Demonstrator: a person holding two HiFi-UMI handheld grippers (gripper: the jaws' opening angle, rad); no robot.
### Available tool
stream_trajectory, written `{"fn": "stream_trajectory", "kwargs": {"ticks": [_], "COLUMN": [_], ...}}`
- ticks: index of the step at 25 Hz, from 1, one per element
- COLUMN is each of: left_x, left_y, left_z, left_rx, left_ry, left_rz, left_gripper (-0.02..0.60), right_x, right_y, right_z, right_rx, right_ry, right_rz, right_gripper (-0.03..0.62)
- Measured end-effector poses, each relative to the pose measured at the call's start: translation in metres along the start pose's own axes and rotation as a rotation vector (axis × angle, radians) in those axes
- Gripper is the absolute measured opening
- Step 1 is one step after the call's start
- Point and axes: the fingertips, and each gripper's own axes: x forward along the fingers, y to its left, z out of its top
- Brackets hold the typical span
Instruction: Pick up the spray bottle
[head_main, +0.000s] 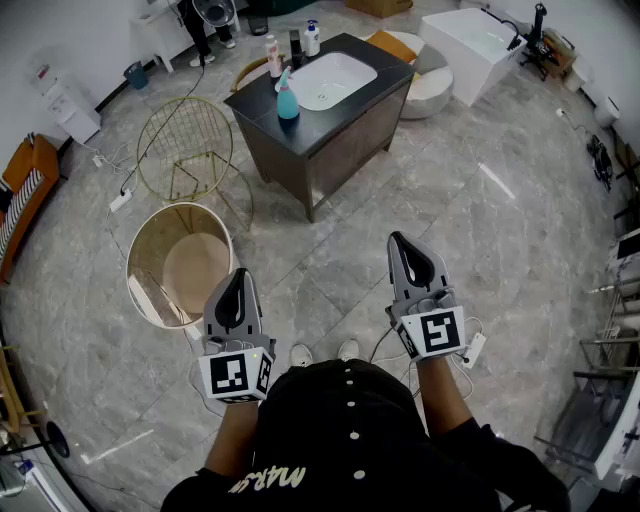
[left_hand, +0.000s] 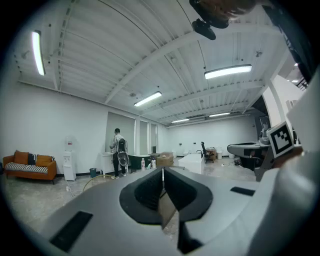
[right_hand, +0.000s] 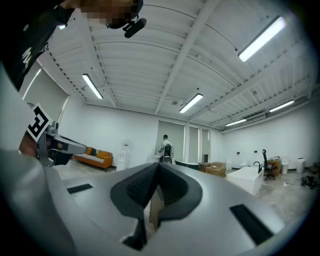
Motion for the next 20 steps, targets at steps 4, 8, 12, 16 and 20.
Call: {"fn": "stream_trajectory", "kwargs": {"ticks": [4, 8, 12, 16, 20], "left_x": [-0.003, -0.005, -0.004, -0.001, -0.001], "left_y": [0.001, -0.001, -0.005, -0.013, -0.025], "left_z": [-0.006, -0.011, -0.014, -0.016, -0.018], "left_rx": [0.003, 0.008, 0.007, 0.0, -0.008], "left_ry": [-0.002, 0.0, 0.004, 0.012, 0.004], "left_rz": [0.005, 0.013, 0.019, 0.037, 0.061], "left_gripper": [0.017, 0.017, 0.017, 0.017, 0.017], "right_x": [-0.001, -0.004, -0.01, -0.014, -0.018], "right_y": [0.002, 0.001, -0.007, -0.015, -0.023], "right_z": [-0.001, -0.004, -0.007, -0.01, -0.022], "right_rx": [-0.006, -0.001, 0.038, 0.08, 0.097], "right_ry": [-0.005, 0.001, -0.014, -0.03, -0.016], "right_rz": [0.007, 0.009, -0.002, 0.022, 0.061], "right_gripper": [-0.006, -0.006, -0.006, -0.005, -0.005]}}
